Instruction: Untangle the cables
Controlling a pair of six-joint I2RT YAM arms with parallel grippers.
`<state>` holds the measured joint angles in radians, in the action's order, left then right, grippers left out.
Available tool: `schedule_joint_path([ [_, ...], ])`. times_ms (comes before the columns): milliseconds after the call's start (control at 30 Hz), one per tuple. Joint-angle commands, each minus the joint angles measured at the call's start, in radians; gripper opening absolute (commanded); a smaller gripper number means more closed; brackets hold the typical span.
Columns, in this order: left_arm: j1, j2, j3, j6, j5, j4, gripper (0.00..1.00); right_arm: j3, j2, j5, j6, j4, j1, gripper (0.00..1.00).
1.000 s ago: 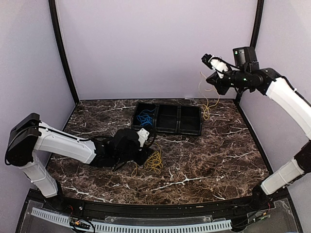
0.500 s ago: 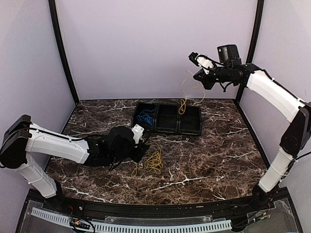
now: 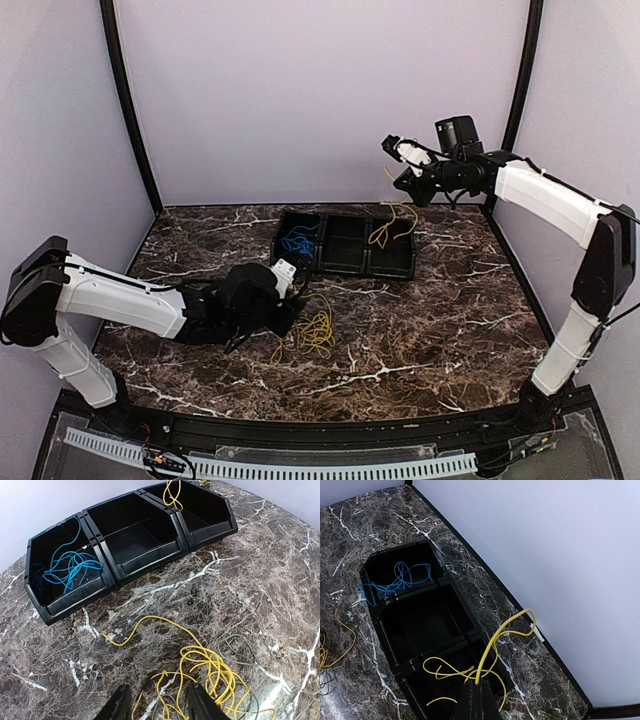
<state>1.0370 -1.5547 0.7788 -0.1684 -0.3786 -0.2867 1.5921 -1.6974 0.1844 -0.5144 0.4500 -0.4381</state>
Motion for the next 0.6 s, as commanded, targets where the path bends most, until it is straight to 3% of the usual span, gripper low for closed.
schedule_joint_path([
  [0,0.003,-0.028,0.021,0.005,-0.005,0.004,0.4,-0.026,0.033,-0.035,0.003,-0.075,0.005,0.0],
  [567,0.003,-0.033,0.025,0.001,-0.015,0.016,0.4,-0.056,0.081,-0.118,-0.011,-0.103,0.025,0.0],
])
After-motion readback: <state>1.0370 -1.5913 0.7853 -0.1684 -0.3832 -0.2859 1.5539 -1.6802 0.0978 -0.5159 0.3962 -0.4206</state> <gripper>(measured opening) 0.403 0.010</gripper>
